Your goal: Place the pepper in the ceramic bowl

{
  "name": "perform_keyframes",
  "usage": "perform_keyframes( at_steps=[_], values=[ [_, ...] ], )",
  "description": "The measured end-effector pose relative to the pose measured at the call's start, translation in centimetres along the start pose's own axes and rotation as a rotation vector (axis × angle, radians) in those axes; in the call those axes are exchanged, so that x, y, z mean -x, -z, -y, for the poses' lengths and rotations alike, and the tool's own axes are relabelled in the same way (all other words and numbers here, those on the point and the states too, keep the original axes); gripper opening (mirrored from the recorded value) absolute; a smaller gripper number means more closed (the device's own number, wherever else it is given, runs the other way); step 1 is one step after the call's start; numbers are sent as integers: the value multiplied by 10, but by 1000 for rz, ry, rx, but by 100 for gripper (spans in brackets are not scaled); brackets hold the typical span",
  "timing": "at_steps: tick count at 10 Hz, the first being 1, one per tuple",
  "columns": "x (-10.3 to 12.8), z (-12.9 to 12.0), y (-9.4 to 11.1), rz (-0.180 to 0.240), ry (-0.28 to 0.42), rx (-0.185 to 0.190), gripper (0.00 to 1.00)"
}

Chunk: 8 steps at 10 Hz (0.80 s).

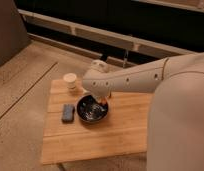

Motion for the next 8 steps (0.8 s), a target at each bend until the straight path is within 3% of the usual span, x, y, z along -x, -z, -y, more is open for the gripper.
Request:
perform_keyframes(
  at_steps=[1, 2, 3, 5, 8],
  values=[
    [0, -5, -3, -7, 23, -4, 0],
    [4, -25, -3, -2, 69, 16, 0],
    [12, -59, -5, 6, 134, 61, 0],
    [14, -87, -17, -24, 185, 110, 0],
    [10, -88, -38, -94, 179, 126, 0]
  ],
)
